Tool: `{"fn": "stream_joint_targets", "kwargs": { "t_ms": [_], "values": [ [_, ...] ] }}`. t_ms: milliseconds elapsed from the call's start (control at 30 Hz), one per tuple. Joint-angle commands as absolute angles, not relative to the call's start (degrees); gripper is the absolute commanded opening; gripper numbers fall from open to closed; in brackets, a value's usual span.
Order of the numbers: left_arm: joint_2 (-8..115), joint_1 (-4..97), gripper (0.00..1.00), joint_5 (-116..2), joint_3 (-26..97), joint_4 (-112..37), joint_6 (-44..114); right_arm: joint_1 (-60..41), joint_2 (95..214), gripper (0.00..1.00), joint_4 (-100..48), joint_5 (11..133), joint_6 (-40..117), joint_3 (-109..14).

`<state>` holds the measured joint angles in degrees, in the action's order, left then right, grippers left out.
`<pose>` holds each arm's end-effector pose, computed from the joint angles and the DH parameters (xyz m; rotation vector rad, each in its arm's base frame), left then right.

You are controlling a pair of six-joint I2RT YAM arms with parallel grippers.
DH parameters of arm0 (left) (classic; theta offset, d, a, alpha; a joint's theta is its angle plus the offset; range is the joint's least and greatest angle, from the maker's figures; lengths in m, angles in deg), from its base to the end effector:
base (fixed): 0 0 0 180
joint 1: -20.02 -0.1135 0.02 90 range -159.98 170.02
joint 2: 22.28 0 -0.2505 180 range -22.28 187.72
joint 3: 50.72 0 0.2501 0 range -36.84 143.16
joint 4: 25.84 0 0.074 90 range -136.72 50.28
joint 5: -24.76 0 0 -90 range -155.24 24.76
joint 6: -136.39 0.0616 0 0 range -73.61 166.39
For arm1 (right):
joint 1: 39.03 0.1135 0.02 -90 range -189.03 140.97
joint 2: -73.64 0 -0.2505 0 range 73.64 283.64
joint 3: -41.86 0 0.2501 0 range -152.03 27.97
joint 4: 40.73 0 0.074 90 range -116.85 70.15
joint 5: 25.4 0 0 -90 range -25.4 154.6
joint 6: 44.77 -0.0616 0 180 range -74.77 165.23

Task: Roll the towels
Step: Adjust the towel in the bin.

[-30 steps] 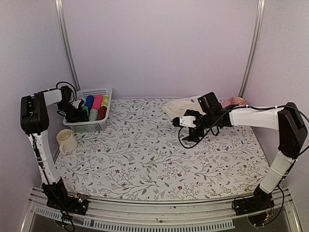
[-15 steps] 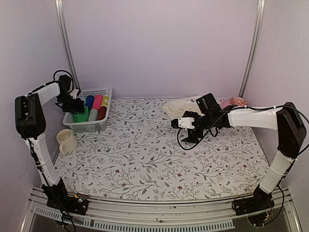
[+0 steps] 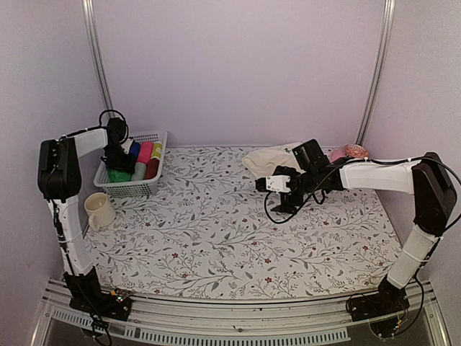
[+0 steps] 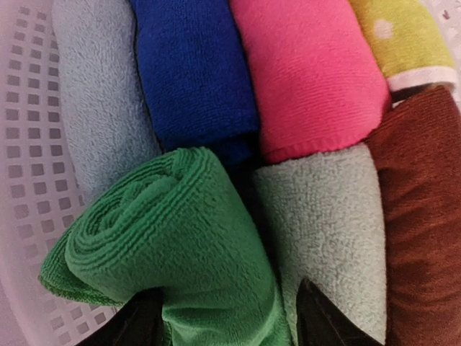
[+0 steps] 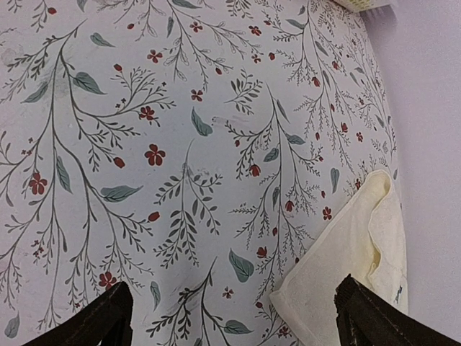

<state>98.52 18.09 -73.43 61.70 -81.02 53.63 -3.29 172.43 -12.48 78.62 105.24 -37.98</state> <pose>0.4552 0.0241 0.1714 0.0792 2.6822 0.2419 0.3044 0.2374 0.1817 -1.8282 1.4999 0.0894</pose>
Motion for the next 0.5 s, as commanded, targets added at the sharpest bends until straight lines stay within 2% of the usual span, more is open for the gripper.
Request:
{"fn": "stream_joint_targets", "kwargs": {
  "t_ms": [0,467],
  "values": [
    [100.1,17.7,0.64,-78.2,62.5,-77.8,53.7,-3.0,174.0,0.99,-11.8,78.6,105.3,-39.0],
    [102.6,16.1,0.67,-76.7,61.9,-75.8,52.6,-3.0,174.6,0.99,-11.7,78.8,105.3,-39.0]
  ]
}}
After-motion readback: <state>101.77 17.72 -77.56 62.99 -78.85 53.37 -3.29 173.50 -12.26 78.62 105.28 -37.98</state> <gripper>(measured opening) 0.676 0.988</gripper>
